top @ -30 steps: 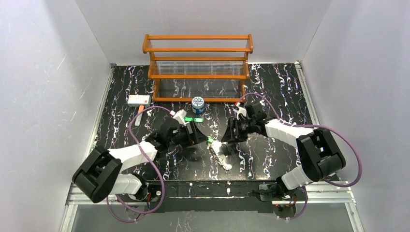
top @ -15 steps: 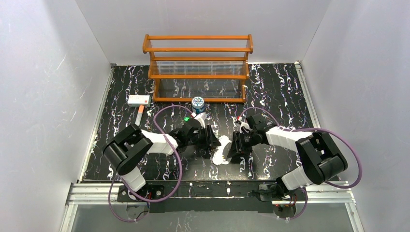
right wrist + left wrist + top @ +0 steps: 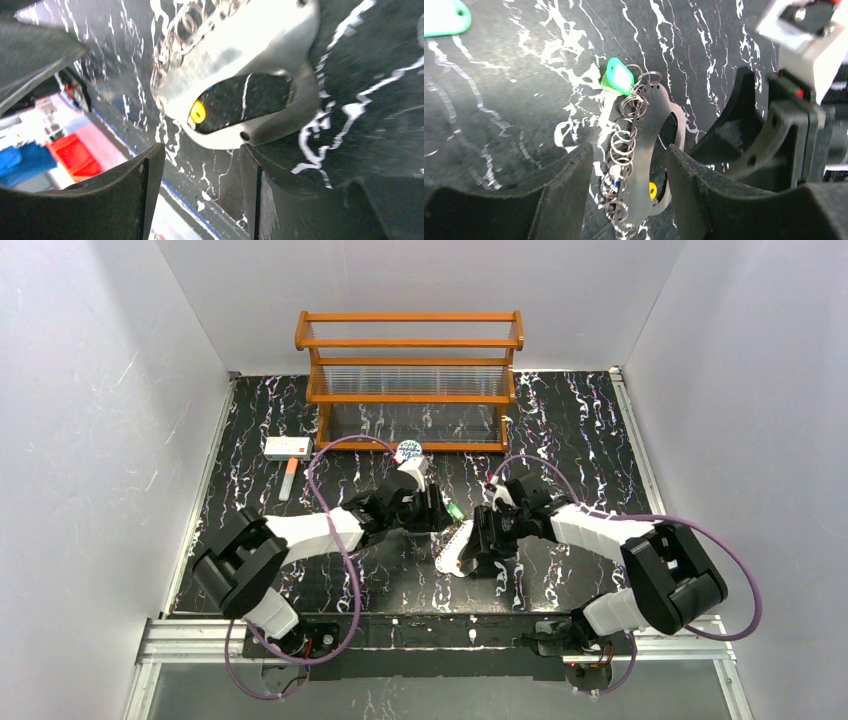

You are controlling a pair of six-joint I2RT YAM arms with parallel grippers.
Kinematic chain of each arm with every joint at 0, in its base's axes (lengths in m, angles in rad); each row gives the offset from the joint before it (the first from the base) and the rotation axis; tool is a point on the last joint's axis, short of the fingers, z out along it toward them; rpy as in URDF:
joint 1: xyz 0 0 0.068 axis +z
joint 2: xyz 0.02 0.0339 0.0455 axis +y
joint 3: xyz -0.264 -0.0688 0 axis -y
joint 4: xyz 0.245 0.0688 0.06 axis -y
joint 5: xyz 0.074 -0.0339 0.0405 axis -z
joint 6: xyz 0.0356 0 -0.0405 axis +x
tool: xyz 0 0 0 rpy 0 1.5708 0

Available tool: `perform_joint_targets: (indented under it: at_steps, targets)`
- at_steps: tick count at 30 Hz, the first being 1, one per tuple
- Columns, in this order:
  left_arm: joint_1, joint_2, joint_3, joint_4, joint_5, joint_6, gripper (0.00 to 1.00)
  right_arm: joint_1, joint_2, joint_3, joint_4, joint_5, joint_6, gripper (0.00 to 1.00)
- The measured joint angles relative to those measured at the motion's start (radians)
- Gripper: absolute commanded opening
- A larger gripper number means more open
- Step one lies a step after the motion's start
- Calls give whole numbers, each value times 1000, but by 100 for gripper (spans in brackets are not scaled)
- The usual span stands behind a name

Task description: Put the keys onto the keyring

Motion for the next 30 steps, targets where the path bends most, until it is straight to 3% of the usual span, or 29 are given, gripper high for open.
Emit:
perform_joint_targets:
  at_steps: [6,12,16,21,30]
  targets:
    - [0,-219,-125,-39,-64,7,51,-68,-6,84,-52,144,-60,66]
    - [-3,-355,-325,15,-4,-55,44,-158,95,158,-68,194,-127,63]
    - [-21,-374,-423,42,61,-81,43,-162,148,180,-58,131,-146,58]
    - [-52,-374,-439,83,97,-98,41,-163,172,167,-30,51,-151,47]
    - [-64,-385,-449,118,51,-98,43,-138,158,51,29,-118,-95,48]
